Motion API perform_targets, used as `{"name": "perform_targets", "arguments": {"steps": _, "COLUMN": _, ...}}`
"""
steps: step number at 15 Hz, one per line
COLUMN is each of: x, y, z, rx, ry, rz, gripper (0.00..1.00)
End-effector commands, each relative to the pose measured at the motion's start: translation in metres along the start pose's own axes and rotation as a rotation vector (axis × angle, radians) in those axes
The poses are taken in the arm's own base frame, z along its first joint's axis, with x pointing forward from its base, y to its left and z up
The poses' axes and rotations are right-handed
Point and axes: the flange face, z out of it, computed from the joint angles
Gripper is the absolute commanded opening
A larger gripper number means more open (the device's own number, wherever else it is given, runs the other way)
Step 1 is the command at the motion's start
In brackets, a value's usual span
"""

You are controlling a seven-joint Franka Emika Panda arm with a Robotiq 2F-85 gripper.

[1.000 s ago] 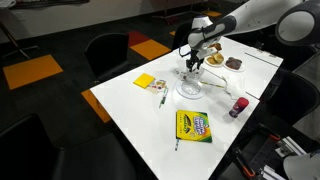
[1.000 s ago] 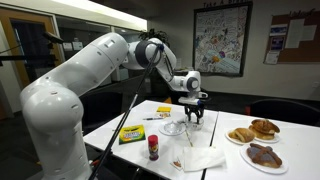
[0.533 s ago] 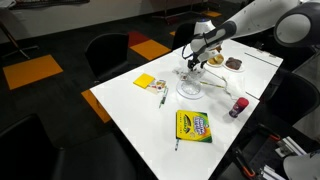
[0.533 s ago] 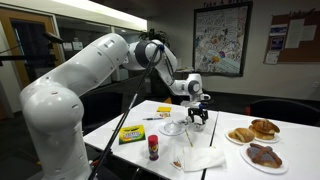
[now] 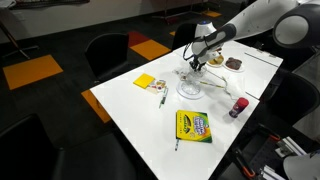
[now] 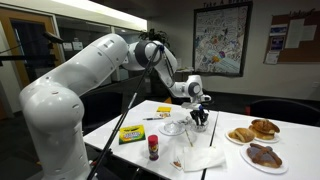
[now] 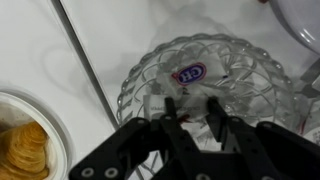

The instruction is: Take the small pieces out of the glass box and put them on the table

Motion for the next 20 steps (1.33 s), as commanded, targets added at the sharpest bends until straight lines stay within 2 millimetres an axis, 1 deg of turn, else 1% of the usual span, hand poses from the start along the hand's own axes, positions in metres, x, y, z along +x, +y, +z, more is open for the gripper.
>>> {"name": "perform_targets", "arguments": {"steps": 1, "x": -0.004, "y": 0.001, "z": 0.002, "rx": -0.022, "ry": 0.024, "rz": 0.007, "gripper": 0.08}}
{"name": "perform_targets", "arguments": {"steps": 2, "x": -0.003, "y": 0.001, "z": -0.004, "rx": -0.018, "ry": 0.036, "rz": 0.007, "gripper": 0.02}}
{"name": "perform_targets", "arguments": {"steps": 4, "x": -0.003, "y": 0.002, "z": -0.017, "rx": -0.011, "ry": 0.067, "rz": 0.002, "gripper": 0.0}}
{"name": "perform_targets", "arguments": {"steps": 8, "x": -0.002, "y": 0.006, "z": -0.052, "rx": 0.009, "ry": 0.155, "rz": 0.001, "gripper": 0.0}}
{"name": "perform_targets", "arguments": {"steps": 13, "x": -0.008, "y": 0.006, "z": -0.093, "rx": 0.041, "ry": 0.235, "rz": -0.006, "gripper": 0.0}}
{"name": "perform_targets", "arguments": {"steps": 14, "x": -0.009, "y": -0.001, "z": -0.097, "rx": 0.062, "ry": 0.234, "rz": -0.036, "gripper": 0.0}}
{"name": "perform_targets", "arguments": {"steps": 15, "x": -0.01, "y": -0.012, "z": -0.096, "rx": 0.082, "ry": 0.228, "rz": -0.089, "gripper": 0.0}}
{"name": "perform_targets", "arguments": {"steps": 16, "x": -0.013, "y": -0.029, "z": -0.093, "rx": 0.108, "ry": 0.228, "rz": -0.156, "gripper": 0.0}}
{"name": "perform_targets", "arguments": {"steps": 17, "x": -0.015, "y": -0.044, "z": -0.087, "rx": 0.116, "ry": 0.233, "rz": -0.206, "gripper": 0.0}}
{"name": "perform_targets", "arguments": {"steps": 19, "x": -0.021, "y": -0.077, "z": -0.066, "rx": 0.142, "ry": 0.244, "rz": -0.308, "gripper": 0.0}}
{"name": "perform_targets", "arguments": {"steps": 20, "x": -0.025, "y": -0.09, "z": -0.057, "rx": 0.159, "ry": 0.243, "rz": -0.349, "gripper": 0.0}}
